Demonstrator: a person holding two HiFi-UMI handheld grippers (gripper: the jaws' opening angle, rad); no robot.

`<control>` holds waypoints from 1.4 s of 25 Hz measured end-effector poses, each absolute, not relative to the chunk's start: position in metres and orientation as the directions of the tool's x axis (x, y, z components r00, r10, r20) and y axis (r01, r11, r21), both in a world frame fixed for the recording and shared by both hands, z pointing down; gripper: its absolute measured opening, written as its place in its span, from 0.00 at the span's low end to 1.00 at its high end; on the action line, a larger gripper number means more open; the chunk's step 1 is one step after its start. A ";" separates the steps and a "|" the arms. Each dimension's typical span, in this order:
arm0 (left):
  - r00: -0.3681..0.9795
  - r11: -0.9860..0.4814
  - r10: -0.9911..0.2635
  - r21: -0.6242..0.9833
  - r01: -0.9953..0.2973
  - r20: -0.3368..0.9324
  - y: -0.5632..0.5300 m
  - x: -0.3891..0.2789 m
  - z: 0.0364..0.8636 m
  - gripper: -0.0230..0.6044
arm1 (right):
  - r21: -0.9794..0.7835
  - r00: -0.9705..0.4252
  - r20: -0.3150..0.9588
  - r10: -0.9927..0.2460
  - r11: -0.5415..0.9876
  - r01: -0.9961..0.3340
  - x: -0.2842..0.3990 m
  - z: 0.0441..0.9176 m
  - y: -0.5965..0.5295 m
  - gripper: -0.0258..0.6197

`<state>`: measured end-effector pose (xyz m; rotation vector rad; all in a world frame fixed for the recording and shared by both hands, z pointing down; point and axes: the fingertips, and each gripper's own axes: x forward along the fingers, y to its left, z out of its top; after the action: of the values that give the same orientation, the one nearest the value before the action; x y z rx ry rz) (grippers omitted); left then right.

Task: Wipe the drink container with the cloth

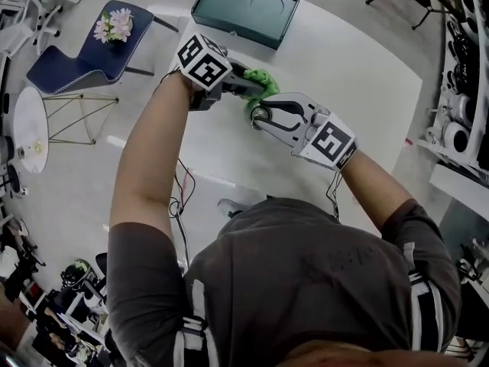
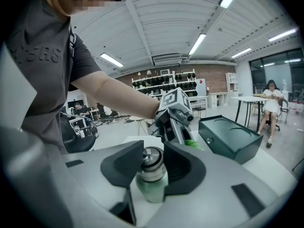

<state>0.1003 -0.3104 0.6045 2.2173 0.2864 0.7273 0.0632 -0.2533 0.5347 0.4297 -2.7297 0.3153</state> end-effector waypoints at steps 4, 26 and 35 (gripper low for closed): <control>0.768 -0.658 0.485 0.753 0.006 0.418 -0.301 0.116 0.620 0.17 | -0.160 -0.889 0.384 -0.248 0.931 -0.329 0.062 0.536 -0.254 0.23; 0.807 -0.565 -0.369 0.577 -0.589 0.462 -0.228 0.017 0.593 0.17 | -0.111 -0.859 0.424 -0.287 0.925 -0.363 0.071 0.539 -0.249 0.22; 0.648 -0.513 -0.467 0.412 -0.753 0.602 -0.236 0.012 0.635 0.17 | -0.089 -0.848 0.430 -0.309 0.920 -0.381 0.066 0.538 -0.252 0.20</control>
<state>0.0123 -0.2362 0.6345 2.1997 -0.9428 0.5562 0.0656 -0.2515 0.5378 0.5016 -2.6650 0.2385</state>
